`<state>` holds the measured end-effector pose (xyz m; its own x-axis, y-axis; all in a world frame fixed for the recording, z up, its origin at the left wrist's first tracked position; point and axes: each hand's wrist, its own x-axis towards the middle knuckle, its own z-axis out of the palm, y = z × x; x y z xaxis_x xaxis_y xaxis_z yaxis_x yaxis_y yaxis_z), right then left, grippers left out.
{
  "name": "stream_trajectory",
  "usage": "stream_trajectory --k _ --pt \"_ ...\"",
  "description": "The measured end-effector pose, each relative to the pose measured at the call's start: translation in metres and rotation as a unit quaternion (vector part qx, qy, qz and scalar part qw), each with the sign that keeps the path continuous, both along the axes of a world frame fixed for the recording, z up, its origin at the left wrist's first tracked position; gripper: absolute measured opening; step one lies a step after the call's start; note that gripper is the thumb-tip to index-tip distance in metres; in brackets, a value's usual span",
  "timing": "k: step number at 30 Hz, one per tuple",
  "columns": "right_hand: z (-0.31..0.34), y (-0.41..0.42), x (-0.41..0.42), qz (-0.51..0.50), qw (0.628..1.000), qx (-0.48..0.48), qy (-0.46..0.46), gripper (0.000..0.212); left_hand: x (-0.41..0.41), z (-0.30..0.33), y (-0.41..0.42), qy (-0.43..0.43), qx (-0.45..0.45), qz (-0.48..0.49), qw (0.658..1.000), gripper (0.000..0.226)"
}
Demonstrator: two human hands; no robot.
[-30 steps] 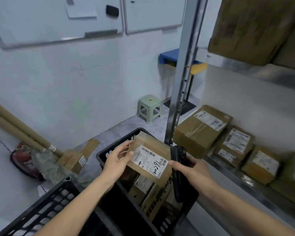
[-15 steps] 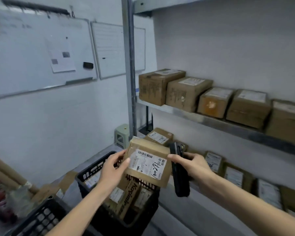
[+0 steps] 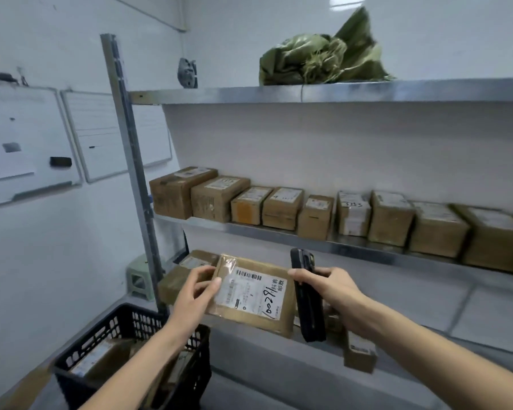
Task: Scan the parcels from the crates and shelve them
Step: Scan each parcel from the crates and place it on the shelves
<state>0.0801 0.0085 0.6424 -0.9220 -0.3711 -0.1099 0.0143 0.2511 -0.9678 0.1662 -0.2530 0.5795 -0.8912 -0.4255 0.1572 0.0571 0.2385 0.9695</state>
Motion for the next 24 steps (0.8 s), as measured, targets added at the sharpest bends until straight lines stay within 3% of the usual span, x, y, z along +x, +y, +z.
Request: stream_trajectory --k 6,13,24 --pt "0.028 0.079 0.038 -0.052 0.998 0.010 0.022 0.036 0.010 0.021 0.056 -0.011 -0.013 -0.101 0.995 0.059" --pt "0.050 0.164 0.086 -0.100 0.993 0.028 0.063 0.029 0.025 0.048 0.136 -0.026 -0.005 -0.184 0.983 0.052" --pt "0.047 0.306 0.106 -0.161 0.975 0.112 0.106 0.040 -0.004 0.065 0.277 -0.006 -0.080 -0.240 0.967 0.054"
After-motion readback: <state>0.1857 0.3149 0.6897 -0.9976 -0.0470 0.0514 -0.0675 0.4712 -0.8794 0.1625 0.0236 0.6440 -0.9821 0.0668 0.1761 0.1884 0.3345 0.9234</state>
